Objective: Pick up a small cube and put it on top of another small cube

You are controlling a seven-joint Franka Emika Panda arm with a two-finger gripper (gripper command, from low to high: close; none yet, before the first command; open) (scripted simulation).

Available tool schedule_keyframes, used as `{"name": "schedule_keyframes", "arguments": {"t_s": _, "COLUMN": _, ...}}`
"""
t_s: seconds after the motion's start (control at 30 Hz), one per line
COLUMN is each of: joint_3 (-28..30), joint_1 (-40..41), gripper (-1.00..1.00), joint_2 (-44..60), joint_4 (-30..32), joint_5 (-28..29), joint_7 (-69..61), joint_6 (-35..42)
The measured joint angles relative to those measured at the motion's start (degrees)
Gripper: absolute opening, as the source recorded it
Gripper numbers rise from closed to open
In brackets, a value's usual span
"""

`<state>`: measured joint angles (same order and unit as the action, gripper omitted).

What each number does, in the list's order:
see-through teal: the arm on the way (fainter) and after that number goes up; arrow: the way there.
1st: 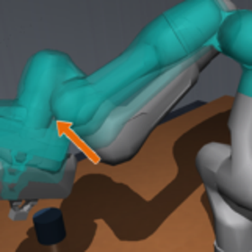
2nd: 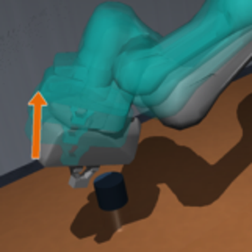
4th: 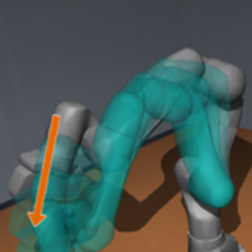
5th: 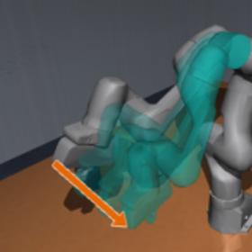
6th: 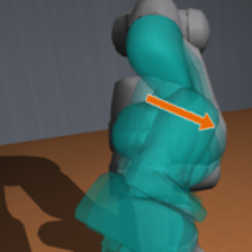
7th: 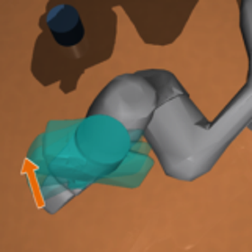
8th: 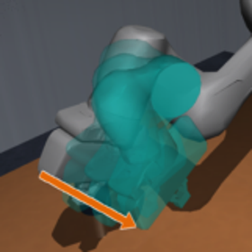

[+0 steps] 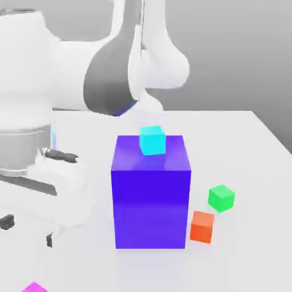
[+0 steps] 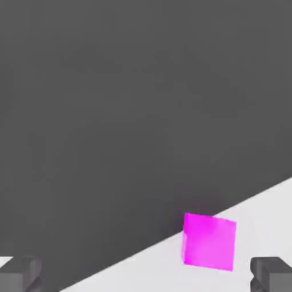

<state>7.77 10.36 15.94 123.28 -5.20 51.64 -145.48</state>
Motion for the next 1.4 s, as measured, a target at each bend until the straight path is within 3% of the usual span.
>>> {"name": "schedule_keyframes", "arguments": {"t_s": 0.27, "joint_3": -0.7, "joint_1": 3.3, "gripper": 0.0, "joint_2": 16.7, "joint_4": -2.9, "joint_5": -3.1, "joint_7": -0.6, "joint_6": -7.1}}
{"name": "schedule_keyframes", "arguments": {"t_s": 0.3, "joint_3": -1.0, "joint_1": 3.5, "gripper": -1.0, "joint_2": 18.2, "joint_4": -3.3, "joint_5": -3.4, "joint_7": -0.8, "joint_6": -8.2}}
{"name": "schedule_keyframes", "arguments": {"t_s": 0.53, "joint_3": -1.0, "joint_1": 3.5, "gripper": -1.0, "joint_2": 18.3, "joint_4": -3.3, "joint_5": -3.4, "joint_7": -0.8, "joint_6": -8.3}}
{"name": "schedule_keyframes", "arguments": {"t_s": 0.73, "joint_3": -1.4, "joint_1": 1.8, "gripper": -1.0, "joint_2": 8.2, "joint_4": -0.4, "joint_5": -3.4, "joint_7": -0.2, "joint_6": -3.1}}
{"name": "schedule_keyframes", "arguments": {"t_s": 1.07, "joint_3": -15.5, "joint_1": -11.4, "gripper": -1.0, "joint_2": -11.5, "joint_4": 15.9, "joint_5": -10.3, "joint_7": 2.2, "joint_6": -4.9}}
{"name": "schedule_keyframes", "arguments": {"t_s": 1.4, "joint_3": -26.1, "joint_1": -26.1, "gripper": -1.0, "joint_2": -28.6, "joint_4": 35.2, "joint_5": -9.5, "joint_7": 10.8, "joint_6": -7.6}}
